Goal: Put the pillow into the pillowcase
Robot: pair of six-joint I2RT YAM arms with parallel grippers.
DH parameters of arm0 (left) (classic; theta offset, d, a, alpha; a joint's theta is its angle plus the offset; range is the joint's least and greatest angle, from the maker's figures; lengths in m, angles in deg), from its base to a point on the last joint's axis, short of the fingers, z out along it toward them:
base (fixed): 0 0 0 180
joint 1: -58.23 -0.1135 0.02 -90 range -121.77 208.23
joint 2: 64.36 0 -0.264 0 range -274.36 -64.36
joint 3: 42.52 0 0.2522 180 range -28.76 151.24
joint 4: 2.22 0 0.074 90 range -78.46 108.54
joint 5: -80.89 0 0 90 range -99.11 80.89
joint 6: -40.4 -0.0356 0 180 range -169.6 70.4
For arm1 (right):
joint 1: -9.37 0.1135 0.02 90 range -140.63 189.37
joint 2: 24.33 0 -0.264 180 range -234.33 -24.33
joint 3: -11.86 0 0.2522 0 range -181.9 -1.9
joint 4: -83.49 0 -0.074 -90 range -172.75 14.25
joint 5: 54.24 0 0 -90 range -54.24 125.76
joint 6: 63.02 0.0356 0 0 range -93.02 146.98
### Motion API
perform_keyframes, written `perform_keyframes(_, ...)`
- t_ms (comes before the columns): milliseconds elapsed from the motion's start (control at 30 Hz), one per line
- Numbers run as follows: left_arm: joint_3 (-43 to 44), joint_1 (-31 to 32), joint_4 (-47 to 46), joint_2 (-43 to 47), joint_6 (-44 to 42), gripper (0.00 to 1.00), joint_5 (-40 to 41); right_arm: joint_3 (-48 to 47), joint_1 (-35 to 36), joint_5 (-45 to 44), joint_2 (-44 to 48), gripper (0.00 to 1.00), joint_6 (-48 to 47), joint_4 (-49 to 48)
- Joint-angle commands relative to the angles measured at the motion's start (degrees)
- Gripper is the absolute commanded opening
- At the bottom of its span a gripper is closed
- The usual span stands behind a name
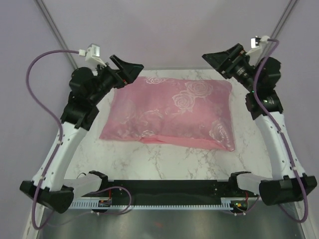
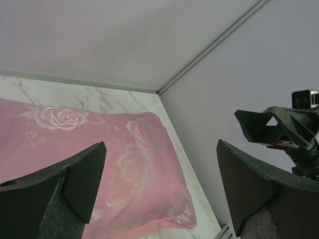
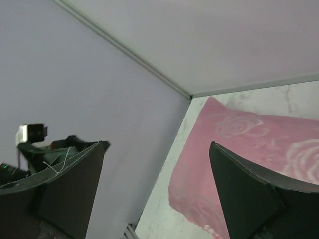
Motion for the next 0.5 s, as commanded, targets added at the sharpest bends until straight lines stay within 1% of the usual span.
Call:
perform_keyframes(0, -0.67, 0.27, -10.33, -11.43, 4.92, 1.0, -6.69, 0.87, 6.72, 2.01, -9.26, 0.94, 8.24, -16.3)
perform_keyframes(33, -0.76, 0.27, -12.26, -13.65, 5.36, 1.0, -6.96, 2.28, 7.95, 4.29, -11.74, 0.93, 12.78, -21.57)
perform_keyframes(67, -0.93, 0.27, -14.28, -16.29, 6.32, 1.0, -7.14, 5.42, 9.88, 4.4, -14.2, 0.93, 15.09, -30.06)
perform_keyframes(100, -1.71, 0.19, -14.39, -19.97, 6.51, 1.0, -6.7, 7.28, 10.5, 4.14, -18.58, 0.93, 16.42, -33.45)
perform_keyframes(167, -4.69, 0.19, -17.8, -23.33, 6.86, 1.0, -5.04, 11.67, 10.95, 1.87, -23.0, 0.92, 18.45, -41.26)
perform_keyframes(200, -9.76, 0.01, -21.39, -26.21, 7.47, 1.0, -2.33, 16.83, 10.69, 0.46, -27.37, 0.92, 18.54, -43.39)
perform_keyframes(267, -15.49, -1.22, -26.58, -30.09, 10.53, 1.0, 0.23, 20.99, 9.12, -2.96, -32.48, 0.92, 17.75, -46.13)
perform_keyframes(300, -19.52, -3.14, -29.74, -35.68, 13.51, 1.0, 1.03, 24.23, 7.28, -4.46, -37.47, 0.9, 18.19, -45.1)
perform_keyframes(333, -20.7, -4.37, -30.21, -38.35, 14.76, 1.0, 0.25, 26.0, 7.26, -5.69, -39.7, 0.9, 18.19, -45.09)
perform_keyframes(367, -21.75, -5.34, -30.65, -40.72, 15.29, 0.99, -1.49, 30.55, 5.26, -6.84, -42.85, 0.9, 20.37, -48.83)
perform_keyframes(433, -25.88, -6.32, -34.42, -41.89, 15.21, 0.98, -0.82, 34.01, 3.57, -6.33, -44.63, 0.89, 21.53, -54.9)
perform_keyframes(467, -27.28, -6.06, -36.0, -41.28, 14.95, 0.99, 0.84, 34.54, 3.05, -5.97, -44.2, 0.89, 20.31, -55.28)
